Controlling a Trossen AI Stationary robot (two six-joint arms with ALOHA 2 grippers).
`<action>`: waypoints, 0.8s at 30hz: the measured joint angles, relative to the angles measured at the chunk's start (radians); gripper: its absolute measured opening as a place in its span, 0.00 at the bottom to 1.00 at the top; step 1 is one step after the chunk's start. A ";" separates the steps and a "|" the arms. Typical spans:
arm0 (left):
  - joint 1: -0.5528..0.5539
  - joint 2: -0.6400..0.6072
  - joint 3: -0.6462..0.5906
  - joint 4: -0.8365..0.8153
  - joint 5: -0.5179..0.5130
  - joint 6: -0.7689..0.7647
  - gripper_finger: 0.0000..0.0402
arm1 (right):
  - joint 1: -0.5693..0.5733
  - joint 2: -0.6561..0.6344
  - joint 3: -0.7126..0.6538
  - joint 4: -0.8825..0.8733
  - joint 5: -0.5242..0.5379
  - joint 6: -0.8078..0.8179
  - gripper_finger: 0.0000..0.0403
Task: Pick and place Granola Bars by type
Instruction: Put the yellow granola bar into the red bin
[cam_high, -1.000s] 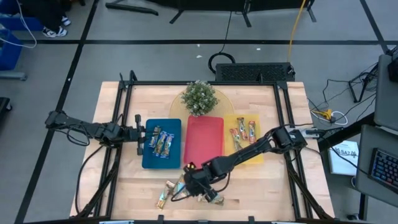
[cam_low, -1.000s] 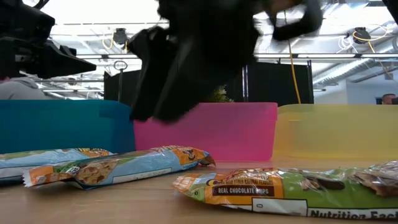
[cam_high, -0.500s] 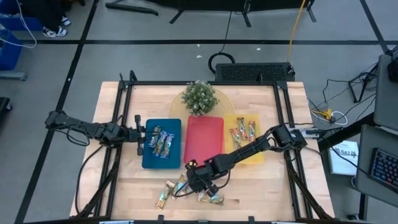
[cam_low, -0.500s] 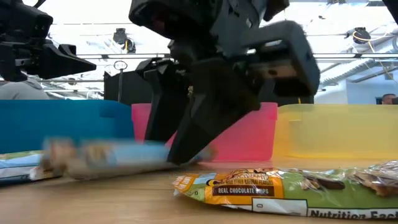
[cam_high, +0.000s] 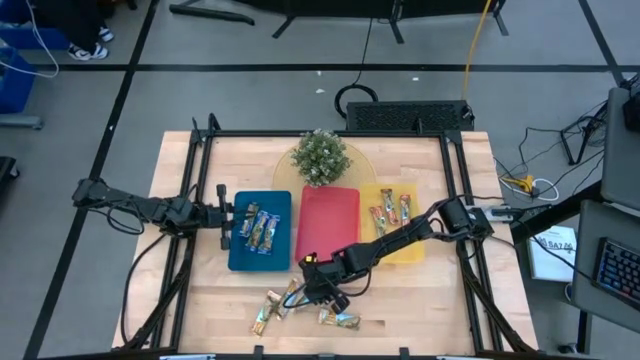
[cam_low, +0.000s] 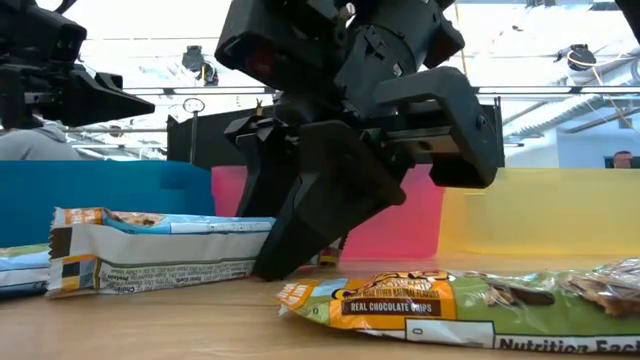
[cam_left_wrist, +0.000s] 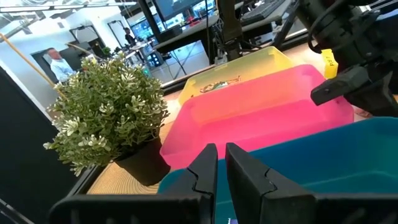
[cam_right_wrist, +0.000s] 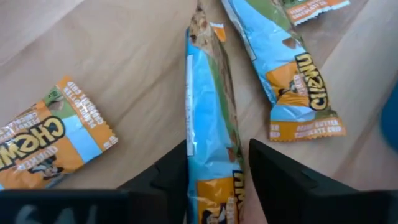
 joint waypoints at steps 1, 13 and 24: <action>0.000 0.000 0.000 0.000 0.000 -0.007 0.10 | 0.002 0.000 0.000 0.005 -0.008 -0.001 0.37; 0.000 0.000 0.000 -0.004 0.000 -0.032 0.10 | 0.045 -0.078 -0.008 0.007 -0.014 -0.003 0.11; 0.000 0.000 0.000 -0.006 0.000 -0.047 0.10 | 0.042 -0.403 -0.004 -0.012 0.590 0.254 0.11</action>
